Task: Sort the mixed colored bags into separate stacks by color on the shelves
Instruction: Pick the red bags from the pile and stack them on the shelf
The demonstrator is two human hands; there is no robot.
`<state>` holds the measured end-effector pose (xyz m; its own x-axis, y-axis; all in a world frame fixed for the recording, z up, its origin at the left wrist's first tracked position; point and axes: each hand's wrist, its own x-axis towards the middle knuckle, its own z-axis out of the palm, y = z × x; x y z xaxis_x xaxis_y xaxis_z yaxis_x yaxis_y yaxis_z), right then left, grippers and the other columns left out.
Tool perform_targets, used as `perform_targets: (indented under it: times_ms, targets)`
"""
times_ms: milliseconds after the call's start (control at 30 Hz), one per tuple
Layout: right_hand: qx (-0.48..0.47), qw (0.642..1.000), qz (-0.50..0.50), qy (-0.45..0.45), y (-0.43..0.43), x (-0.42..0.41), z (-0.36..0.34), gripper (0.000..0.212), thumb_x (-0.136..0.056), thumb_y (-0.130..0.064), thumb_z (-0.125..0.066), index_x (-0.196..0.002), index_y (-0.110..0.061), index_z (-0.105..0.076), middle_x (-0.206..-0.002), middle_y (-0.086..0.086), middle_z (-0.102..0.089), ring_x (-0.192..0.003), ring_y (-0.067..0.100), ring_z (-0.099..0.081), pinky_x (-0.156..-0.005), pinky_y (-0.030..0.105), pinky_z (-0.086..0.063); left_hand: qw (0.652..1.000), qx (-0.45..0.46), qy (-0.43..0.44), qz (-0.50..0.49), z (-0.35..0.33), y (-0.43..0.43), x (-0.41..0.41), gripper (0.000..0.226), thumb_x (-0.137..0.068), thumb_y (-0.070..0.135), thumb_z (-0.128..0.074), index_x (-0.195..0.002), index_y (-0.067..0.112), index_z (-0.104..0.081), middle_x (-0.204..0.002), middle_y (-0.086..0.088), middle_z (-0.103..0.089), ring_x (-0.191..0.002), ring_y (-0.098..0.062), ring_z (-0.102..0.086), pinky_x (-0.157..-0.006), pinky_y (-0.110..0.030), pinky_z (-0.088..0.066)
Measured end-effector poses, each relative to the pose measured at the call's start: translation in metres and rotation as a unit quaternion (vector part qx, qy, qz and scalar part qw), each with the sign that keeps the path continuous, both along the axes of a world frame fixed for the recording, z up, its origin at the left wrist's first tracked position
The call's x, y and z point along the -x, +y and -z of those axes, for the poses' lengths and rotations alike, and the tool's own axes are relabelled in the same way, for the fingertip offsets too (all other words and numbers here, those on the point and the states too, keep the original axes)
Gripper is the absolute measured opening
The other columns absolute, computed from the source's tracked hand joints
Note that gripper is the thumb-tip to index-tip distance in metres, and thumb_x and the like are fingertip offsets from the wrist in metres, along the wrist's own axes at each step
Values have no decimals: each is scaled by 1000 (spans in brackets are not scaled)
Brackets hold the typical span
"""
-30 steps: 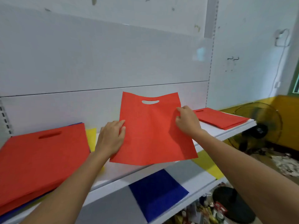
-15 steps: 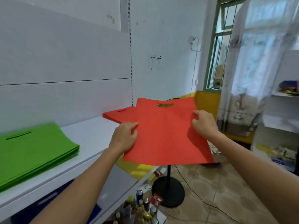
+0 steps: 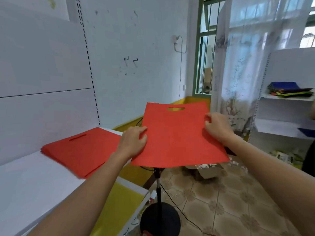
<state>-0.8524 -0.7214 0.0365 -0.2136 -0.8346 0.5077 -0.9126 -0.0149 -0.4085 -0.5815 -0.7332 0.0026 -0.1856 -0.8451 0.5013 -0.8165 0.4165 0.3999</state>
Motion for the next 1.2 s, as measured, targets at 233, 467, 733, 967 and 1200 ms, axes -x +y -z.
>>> perform_targets:
  times_ms: [233,467,733,967,1200]
  targets:
    - [30,998,-59,-17,-107,-8,-8,36,-87,-8,-45,-119,-1,-60,-125,19,-58,-117,32,-51,-96,35,-39,999,33,-2,-39,-8,-80,3,38,-90,14,-49,-128,13,-56,-129,-6,-58,-120,-24,-48,-101,-32,-33]
    - [39,977,-203,-48,-213,-66,-30,38,-88,-6,-45,-124,0,-57,-130,17,-56,-122,30,-49,-102,31,-34,980,53,-5,-191,-21,-112,-52,36,-90,13,-51,-126,13,-58,-129,-6,-58,-122,-24,-48,-104,-32,-32]
    - [53,915,-399,-32,-275,-164,-47,36,-89,-6,-42,-121,1,-57,-127,20,-55,-120,34,-49,-102,40,-38,923,39,-11,-383,-29,-86,-105,36,-89,15,-52,-125,14,-59,-128,-7,-59,-119,-27,-50,-104,-37,-35]
    - [1,873,-488,10,-282,-235,-21,37,-86,-5,-43,-120,2,-56,-125,22,-54,-118,37,-49,-99,40,-41,878,16,-19,-478,-21,-50,-122,37,-91,13,-47,-127,12,-57,-128,-8,-58,-120,-26,-49,-104,-34,-33]
    - [-109,845,-521,54,-274,-282,30,9,-82,-4,-44,-85,-7,-52,-105,21,-61,-102,36,-56,-80,34,-43,839,-73,-22,-538,18,-26,-138,38,-89,15,-46,-126,15,-58,-128,-7,-59,-121,-27,-49,-103,-37,-38]
